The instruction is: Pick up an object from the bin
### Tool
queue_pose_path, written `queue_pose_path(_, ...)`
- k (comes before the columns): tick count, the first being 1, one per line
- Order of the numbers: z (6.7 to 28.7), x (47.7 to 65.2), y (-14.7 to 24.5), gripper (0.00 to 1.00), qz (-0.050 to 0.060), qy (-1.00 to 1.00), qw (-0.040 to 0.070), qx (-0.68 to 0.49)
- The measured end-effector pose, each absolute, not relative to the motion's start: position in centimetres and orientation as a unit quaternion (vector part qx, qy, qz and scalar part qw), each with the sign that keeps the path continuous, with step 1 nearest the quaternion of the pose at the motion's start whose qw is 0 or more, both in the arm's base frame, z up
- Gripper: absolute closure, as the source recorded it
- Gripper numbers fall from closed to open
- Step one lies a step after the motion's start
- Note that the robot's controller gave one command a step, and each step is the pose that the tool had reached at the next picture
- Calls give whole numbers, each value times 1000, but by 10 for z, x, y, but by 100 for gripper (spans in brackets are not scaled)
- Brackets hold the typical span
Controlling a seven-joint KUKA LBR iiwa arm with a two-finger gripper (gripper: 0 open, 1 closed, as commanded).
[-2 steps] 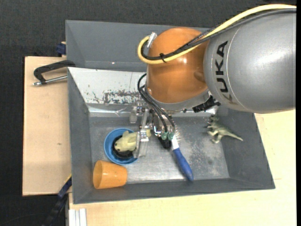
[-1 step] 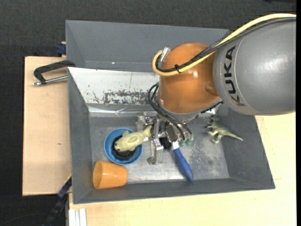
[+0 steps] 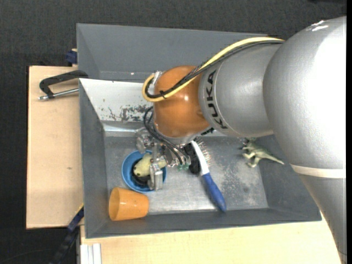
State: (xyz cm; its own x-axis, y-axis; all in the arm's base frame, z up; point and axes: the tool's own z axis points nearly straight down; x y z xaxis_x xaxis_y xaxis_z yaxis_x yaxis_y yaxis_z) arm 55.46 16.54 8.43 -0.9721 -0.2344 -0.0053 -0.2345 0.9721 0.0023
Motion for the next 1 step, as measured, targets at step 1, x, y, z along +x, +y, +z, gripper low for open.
queue_pose_path(1, 93, 557, 165, 100, 2, 993, 6, -117)
